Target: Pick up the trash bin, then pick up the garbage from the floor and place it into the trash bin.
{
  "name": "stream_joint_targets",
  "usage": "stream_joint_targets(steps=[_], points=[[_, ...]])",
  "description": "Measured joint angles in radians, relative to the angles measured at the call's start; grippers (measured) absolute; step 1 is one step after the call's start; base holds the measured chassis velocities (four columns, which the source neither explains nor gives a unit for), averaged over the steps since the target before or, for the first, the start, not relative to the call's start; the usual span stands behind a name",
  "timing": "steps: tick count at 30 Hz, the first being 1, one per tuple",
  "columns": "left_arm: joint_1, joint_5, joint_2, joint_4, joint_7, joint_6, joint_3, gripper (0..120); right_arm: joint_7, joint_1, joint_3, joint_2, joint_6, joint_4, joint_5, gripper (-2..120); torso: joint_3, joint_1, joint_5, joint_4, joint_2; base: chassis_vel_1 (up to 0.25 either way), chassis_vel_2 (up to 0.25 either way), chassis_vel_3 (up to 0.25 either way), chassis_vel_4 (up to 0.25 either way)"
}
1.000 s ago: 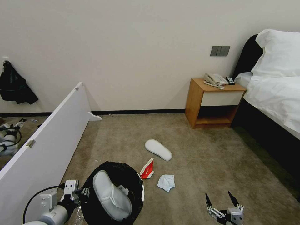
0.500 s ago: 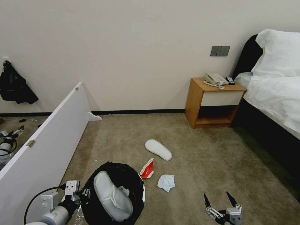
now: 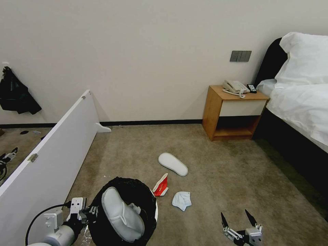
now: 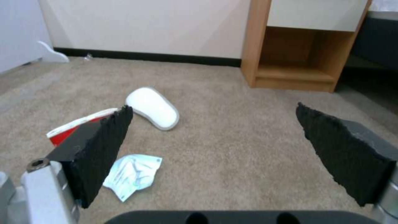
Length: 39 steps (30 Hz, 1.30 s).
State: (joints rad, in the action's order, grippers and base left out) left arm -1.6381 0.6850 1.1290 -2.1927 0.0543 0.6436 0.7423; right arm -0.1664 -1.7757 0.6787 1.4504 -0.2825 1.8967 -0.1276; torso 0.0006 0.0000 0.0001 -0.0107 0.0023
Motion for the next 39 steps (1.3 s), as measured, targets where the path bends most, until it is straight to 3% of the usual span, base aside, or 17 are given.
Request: stream_joint_targets(steps=[34,39], points=[[0.001,0.000,0.002,-0.017,0.001,-0.001,-0.003,3,-0.005,0.003,-0.003,-0.014,-0.002,0.001,-0.013,100,0.000,0.000,0.0000,0.0000,0.000,-0.060,0.061,0.059,-0.058],[-0.008,0.000,0.000,-0.026,0.001,-0.001,0.005,3,-0.007,0.012,-0.009,-0.055,0.074,0.006,-0.043,100,0.000,0.000,0.0001,0.0001,0.000,-0.005,0.006,0.012,-0.007]])
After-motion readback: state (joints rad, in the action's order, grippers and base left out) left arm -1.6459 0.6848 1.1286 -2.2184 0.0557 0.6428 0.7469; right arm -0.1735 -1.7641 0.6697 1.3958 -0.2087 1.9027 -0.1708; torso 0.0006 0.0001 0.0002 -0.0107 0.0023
